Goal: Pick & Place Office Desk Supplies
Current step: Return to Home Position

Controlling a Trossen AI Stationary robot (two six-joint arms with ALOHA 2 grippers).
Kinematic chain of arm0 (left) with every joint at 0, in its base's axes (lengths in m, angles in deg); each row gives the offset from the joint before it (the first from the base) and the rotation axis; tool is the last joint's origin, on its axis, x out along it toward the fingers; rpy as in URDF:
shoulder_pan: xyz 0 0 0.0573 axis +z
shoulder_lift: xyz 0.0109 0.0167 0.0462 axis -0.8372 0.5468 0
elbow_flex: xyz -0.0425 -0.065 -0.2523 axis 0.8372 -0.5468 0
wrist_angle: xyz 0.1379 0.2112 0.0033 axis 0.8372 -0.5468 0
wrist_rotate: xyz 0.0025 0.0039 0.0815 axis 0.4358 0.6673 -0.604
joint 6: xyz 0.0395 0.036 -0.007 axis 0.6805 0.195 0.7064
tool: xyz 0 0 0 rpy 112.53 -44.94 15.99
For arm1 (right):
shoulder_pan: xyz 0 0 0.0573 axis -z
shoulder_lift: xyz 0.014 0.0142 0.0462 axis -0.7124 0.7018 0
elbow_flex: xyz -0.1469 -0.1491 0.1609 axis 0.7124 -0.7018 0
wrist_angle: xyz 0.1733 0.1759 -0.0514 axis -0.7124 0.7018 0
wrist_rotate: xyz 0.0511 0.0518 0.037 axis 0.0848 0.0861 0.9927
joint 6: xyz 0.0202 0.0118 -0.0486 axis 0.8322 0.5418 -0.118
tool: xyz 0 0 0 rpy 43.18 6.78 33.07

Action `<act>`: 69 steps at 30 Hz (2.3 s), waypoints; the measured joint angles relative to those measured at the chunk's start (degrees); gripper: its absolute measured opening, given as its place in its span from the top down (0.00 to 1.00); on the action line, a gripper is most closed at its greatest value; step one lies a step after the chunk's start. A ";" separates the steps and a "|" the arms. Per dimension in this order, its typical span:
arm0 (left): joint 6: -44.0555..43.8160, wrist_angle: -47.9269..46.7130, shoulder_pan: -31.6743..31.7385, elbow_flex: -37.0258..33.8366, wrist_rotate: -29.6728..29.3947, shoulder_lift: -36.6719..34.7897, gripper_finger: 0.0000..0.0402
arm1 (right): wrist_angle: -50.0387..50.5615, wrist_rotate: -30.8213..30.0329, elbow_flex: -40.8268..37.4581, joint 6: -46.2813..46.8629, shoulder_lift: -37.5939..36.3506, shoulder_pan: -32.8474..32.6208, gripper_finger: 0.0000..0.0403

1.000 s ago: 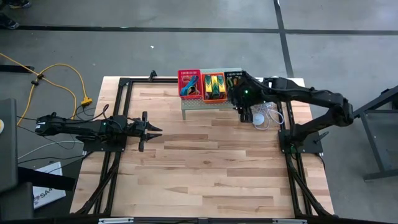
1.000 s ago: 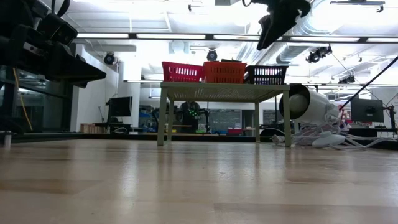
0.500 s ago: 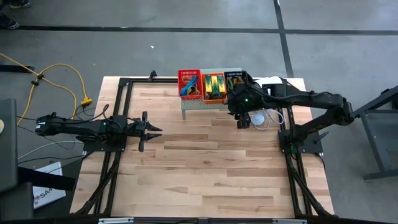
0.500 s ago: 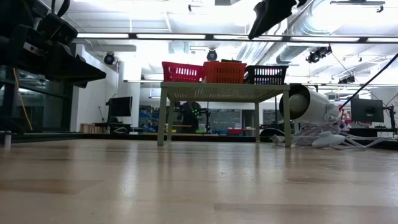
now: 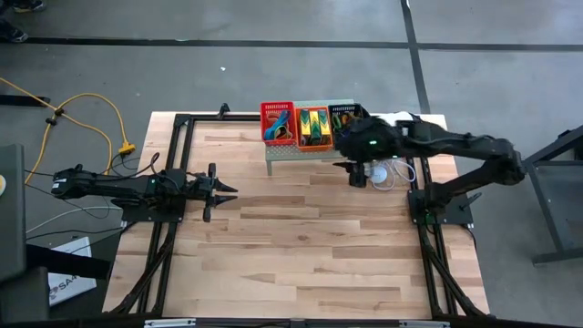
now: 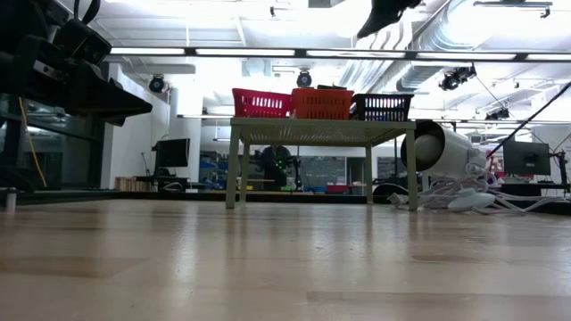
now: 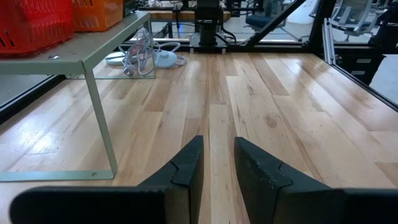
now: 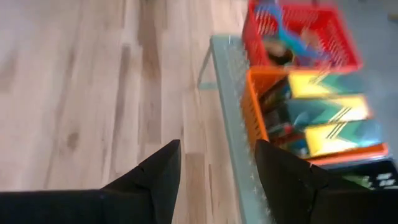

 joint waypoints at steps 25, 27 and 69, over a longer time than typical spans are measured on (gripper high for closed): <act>0.01 0.01 0.00 0.01 0.00 -0.01 0.79 | -41.38 1.40 -48.85 8.06 -44.78 -3.20 0.52; 0.00 0.00 -0.01 0.00 0.00 0.02 0.79 | -44.00 1.04 -52.13 8.68 -47.25 -3.20 0.52; 0.00 0.01 0.00 0.00 0.00 -0.01 0.79 | -53.90 -4.83 -78.29 21.43 -74.32 -3.15 0.52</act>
